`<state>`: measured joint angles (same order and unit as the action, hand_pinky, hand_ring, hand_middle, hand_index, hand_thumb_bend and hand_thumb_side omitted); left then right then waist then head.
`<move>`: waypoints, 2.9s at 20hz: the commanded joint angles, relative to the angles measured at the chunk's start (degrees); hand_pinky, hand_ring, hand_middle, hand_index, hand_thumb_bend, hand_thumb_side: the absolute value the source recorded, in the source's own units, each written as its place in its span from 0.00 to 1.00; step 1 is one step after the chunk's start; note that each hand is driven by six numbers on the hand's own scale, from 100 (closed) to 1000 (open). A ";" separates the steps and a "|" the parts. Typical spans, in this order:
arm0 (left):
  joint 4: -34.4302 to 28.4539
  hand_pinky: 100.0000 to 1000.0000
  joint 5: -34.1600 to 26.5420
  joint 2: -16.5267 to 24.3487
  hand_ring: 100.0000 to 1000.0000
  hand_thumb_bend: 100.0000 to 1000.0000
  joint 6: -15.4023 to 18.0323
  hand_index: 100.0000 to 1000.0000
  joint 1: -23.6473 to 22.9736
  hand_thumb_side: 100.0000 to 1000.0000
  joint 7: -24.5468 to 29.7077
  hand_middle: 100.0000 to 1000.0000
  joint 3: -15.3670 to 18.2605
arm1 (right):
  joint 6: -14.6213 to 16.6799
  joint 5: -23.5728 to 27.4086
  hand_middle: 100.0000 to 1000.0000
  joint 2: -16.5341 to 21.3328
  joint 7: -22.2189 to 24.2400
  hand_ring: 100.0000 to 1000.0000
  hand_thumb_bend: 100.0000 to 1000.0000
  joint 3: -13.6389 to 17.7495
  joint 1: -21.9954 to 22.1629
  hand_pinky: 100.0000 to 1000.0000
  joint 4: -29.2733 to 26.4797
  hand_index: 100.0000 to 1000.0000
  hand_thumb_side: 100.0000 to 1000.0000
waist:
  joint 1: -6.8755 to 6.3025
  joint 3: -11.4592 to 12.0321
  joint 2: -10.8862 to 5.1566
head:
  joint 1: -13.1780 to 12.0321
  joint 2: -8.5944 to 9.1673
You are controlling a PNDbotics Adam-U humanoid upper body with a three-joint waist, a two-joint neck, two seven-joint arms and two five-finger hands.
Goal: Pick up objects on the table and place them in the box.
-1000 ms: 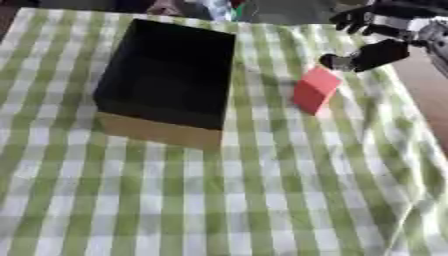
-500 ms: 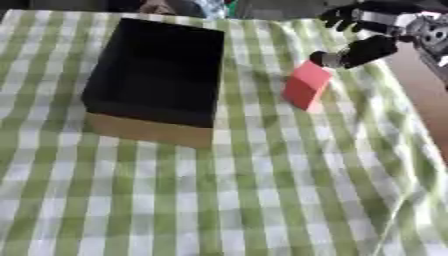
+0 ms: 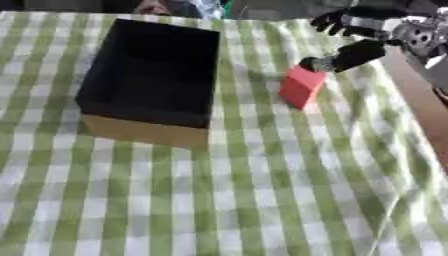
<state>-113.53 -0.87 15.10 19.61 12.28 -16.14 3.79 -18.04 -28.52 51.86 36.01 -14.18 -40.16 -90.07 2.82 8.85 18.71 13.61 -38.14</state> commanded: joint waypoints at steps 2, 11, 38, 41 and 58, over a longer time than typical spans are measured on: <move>-1.06 0.80 -0.21 0.42 0.48 0.10 0.02 0.76 0.28 0.76 0.25 0.58 -0.03 | -0.54 -2.08 0.91 -0.23 0.63 0.92 0.38 -0.19 -1.22 0.88 2.40 1.00 0.62 | -0.56 -0.02 -1.16 | 0.35 0.48; -1.06 0.80 -0.36 0.46 0.48 0.10 -0.16 0.76 0.32 0.76 0.34 0.58 -0.11 | -0.66 -5.17 0.91 -2.47 -0.05 0.92 0.38 -1.28 -1.29 0.87 6.66 1.00 0.61 | -0.24 -0.04 -1.33 | 0.07 0.63; -1.06 0.81 -0.32 0.08 0.48 0.09 -0.37 0.75 0.38 0.76 0.94 0.58 -0.29 | -3.01 -6.83 0.42 -5.93 -5.12 0.67 0.00 -1.83 -2.55 0.71 13.00 0.74 0.26 | 0.00 0.71 -0.89 | 0.55 0.87; -1.06 0.81 -0.28 0.13 0.48 0.09 -0.41 0.75 0.33 0.76 0.92 0.58 -0.25 | -3.94 -5.02 0.40 -5.45 -6.59 0.64 0.00 -1.21 -2.40 0.70 11.38 0.71 0.24 | 0.03 0.60 -0.95 | 0.44 0.78; -1.06 0.81 -0.07 0.66 0.48 0.09 -0.47 0.75 0.32 0.76 0.97 0.58 -0.29 | -7.96 4.39 0.39 2.60 -7.22 0.62 0.00 1.95 -5.59 0.70 -7.73 0.70 0.23 | 0.35 0.45 -1.23 | 0.45 0.52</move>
<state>-113.53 -0.95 14.66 19.16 12.25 -15.34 3.44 -25.84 -24.52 52.24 28.61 -13.10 -44.73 -96.51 2.85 9.27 18.71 13.86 -37.71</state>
